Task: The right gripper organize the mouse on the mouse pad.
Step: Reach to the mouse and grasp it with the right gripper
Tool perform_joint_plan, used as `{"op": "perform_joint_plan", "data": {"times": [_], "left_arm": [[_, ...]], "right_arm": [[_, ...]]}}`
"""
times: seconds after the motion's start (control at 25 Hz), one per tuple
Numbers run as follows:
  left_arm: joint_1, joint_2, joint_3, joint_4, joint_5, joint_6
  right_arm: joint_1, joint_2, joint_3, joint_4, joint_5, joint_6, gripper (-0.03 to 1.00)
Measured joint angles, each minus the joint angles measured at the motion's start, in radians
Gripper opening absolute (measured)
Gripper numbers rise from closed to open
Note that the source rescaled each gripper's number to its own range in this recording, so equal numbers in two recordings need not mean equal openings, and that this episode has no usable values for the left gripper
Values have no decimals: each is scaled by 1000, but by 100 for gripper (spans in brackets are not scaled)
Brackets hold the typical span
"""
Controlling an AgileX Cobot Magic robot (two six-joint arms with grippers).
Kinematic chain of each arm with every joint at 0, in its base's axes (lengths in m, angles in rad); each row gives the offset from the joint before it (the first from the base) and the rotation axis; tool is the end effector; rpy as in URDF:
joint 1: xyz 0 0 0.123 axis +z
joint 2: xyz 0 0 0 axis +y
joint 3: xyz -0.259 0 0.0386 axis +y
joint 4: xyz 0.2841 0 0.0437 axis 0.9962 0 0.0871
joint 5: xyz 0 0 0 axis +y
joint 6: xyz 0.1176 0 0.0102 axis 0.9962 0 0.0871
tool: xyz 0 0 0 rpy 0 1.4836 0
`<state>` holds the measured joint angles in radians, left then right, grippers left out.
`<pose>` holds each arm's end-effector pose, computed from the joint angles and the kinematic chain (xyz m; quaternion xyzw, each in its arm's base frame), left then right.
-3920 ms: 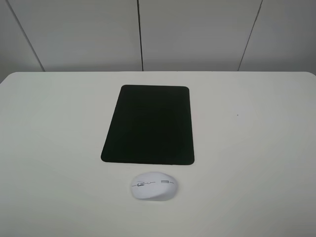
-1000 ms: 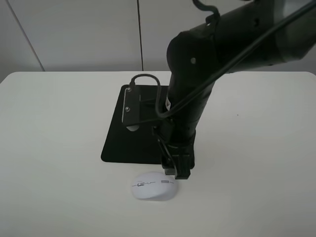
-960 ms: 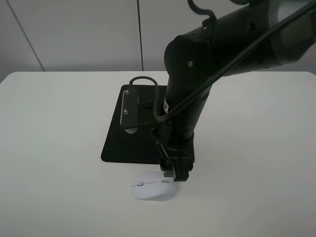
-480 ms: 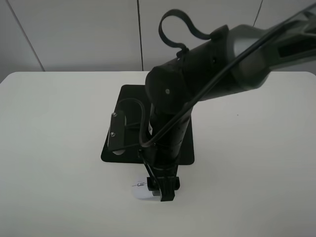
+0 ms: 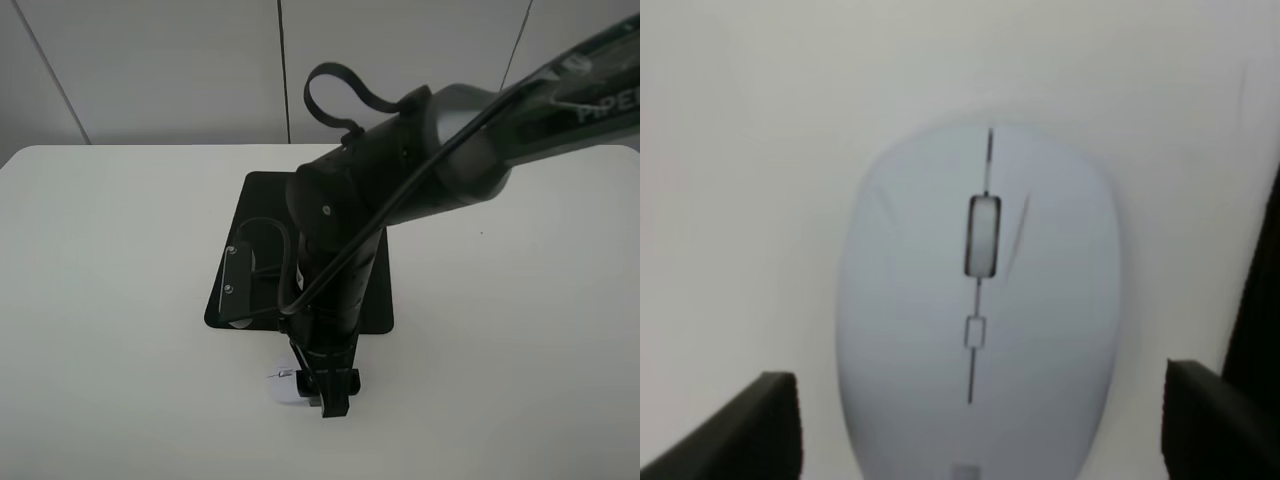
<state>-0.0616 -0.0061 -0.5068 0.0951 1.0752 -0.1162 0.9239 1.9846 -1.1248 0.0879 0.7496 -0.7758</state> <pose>0.0720 0.0054 0.2838 -0.0258 0.8523 0.0011 0.5224 0.2137 0.2946 0.0402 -0.7295 0.6829 0.0324 0.0219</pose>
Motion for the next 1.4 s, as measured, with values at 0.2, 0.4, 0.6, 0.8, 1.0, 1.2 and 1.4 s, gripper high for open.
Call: {"op": "perform_joint_plan", "data": {"times": [0.2, 0.4, 0.6, 0.8, 1.0, 1.2, 1.4], "left_arm": [[0, 0, 0, 0, 0, 0], [0, 0, 0, 0, 0, 0], [0, 0, 0, 0, 0, 0], [0, 0, 0, 0, 0, 0], [0, 0, 0, 0, 0, 0], [0, 0, 0, 0, 0, 0], [0, 0, 0, 0, 0, 0]], "right_arm": [[0, 13, 0, 2, -10, 0, 51], [0, 24, 0, 10, -16, 0, 51], [19, 38, 20, 13, -34, 0, 51], [23, 41, 31, 12, -69, 0, 51], [23, 65, 31, 6, -78, 0, 51], [23, 69, 29, 4, -88, 0, 51], [23, 72, 30, 0, -95, 0, 26]]}}
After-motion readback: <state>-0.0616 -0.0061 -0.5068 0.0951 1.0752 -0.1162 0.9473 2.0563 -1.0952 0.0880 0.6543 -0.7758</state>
